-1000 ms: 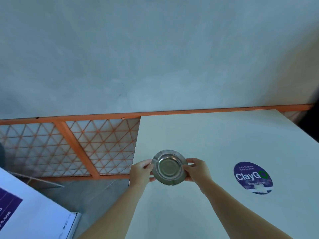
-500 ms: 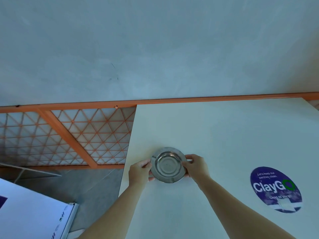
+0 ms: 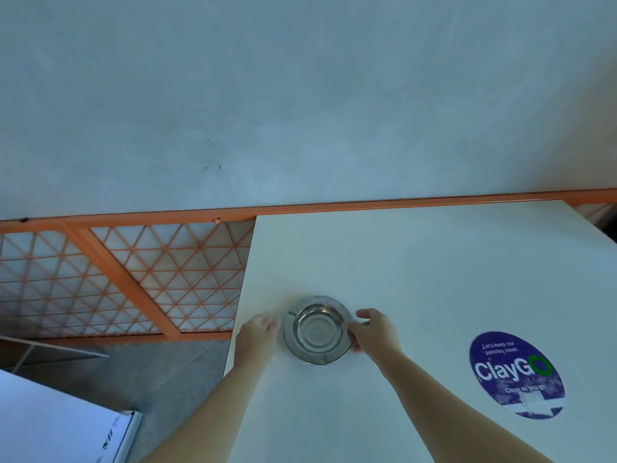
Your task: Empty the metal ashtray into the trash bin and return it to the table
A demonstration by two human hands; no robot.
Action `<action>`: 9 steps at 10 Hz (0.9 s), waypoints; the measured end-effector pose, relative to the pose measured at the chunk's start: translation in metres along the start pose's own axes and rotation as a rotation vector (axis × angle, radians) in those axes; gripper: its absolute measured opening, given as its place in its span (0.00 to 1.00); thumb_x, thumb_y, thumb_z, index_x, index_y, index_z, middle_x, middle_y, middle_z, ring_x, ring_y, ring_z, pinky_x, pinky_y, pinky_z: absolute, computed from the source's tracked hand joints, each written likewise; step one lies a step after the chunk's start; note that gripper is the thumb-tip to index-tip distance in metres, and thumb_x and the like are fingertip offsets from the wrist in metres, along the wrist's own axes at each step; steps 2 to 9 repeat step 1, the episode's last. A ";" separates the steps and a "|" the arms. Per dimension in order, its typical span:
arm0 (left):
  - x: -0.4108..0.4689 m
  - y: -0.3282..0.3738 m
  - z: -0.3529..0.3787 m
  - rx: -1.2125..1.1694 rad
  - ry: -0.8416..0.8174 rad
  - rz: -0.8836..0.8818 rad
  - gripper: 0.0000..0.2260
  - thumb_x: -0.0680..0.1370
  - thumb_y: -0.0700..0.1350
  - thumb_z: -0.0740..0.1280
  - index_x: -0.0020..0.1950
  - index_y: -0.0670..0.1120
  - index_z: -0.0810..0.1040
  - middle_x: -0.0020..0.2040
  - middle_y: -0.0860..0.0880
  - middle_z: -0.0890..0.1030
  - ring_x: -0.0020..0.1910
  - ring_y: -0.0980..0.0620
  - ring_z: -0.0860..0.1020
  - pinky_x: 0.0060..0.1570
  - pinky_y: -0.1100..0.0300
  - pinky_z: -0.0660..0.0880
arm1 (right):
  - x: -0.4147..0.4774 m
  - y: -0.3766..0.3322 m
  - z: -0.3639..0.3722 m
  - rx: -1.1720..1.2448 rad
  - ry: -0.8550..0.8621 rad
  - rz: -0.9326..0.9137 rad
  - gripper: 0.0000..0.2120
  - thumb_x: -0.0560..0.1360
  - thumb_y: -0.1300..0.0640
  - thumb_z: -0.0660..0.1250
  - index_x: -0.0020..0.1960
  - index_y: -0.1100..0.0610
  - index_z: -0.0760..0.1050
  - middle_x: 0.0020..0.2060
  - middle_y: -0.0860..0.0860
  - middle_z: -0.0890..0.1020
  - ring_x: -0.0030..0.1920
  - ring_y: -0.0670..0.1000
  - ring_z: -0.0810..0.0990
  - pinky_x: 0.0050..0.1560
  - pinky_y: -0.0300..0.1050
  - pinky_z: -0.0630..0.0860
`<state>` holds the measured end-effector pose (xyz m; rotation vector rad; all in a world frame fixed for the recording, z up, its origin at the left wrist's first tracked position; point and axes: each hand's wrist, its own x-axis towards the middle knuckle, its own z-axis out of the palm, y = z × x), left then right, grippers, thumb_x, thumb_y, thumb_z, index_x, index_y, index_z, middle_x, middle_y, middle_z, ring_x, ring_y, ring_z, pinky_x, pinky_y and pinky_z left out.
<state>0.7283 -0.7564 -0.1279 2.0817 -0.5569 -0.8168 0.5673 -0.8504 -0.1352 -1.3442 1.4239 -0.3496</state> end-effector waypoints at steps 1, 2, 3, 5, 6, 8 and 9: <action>-0.009 0.008 -0.010 0.113 0.087 0.087 0.17 0.78 0.42 0.60 0.66 0.37 0.71 0.67 0.40 0.75 0.65 0.45 0.73 0.62 0.54 0.70 | -0.006 0.001 -0.008 -0.083 0.039 -0.047 0.20 0.74 0.57 0.62 0.64 0.59 0.68 0.52 0.57 0.80 0.49 0.55 0.79 0.46 0.41 0.72; -0.009 0.008 -0.010 0.113 0.087 0.087 0.17 0.78 0.42 0.60 0.66 0.37 0.71 0.67 0.40 0.75 0.65 0.45 0.73 0.62 0.54 0.70 | -0.006 0.001 -0.008 -0.083 0.039 -0.047 0.20 0.74 0.57 0.62 0.64 0.59 0.68 0.52 0.57 0.80 0.49 0.55 0.79 0.46 0.41 0.72; -0.009 0.008 -0.010 0.113 0.087 0.087 0.17 0.78 0.42 0.60 0.66 0.37 0.71 0.67 0.40 0.75 0.65 0.45 0.73 0.62 0.54 0.70 | -0.006 0.001 -0.008 -0.083 0.039 -0.047 0.20 0.74 0.57 0.62 0.64 0.59 0.68 0.52 0.57 0.80 0.49 0.55 0.79 0.46 0.41 0.72; -0.009 0.008 -0.010 0.113 0.087 0.087 0.17 0.78 0.42 0.60 0.66 0.37 0.71 0.67 0.40 0.75 0.65 0.45 0.73 0.62 0.54 0.70 | -0.006 0.001 -0.008 -0.083 0.039 -0.047 0.20 0.74 0.57 0.62 0.64 0.59 0.68 0.52 0.57 0.80 0.49 0.55 0.79 0.46 0.41 0.72; -0.009 0.008 -0.010 0.113 0.087 0.087 0.17 0.78 0.42 0.60 0.66 0.37 0.71 0.67 0.40 0.75 0.65 0.45 0.73 0.62 0.54 0.70 | -0.006 0.001 -0.008 -0.083 0.039 -0.047 0.20 0.74 0.57 0.62 0.64 0.59 0.68 0.52 0.57 0.80 0.49 0.55 0.79 0.46 0.41 0.72; -0.009 0.008 -0.010 0.113 0.087 0.087 0.17 0.78 0.42 0.60 0.66 0.37 0.71 0.67 0.40 0.75 0.65 0.45 0.73 0.62 0.54 0.70 | -0.006 0.001 -0.008 -0.083 0.039 -0.047 0.20 0.74 0.57 0.62 0.64 0.59 0.68 0.52 0.57 0.80 0.49 0.55 0.79 0.46 0.41 0.72; -0.009 0.008 -0.010 0.113 0.087 0.087 0.17 0.78 0.42 0.60 0.66 0.37 0.71 0.67 0.40 0.75 0.65 0.45 0.73 0.62 0.54 0.70 | -0.006 0.001 -0.008 -0.083 0.039 -0.047 0.20 0.74 0.57 0.62 0.64 0.59 0.68 0.52 0.57 0.80 0.49 0.55 0.79 0.46 0.41 0.72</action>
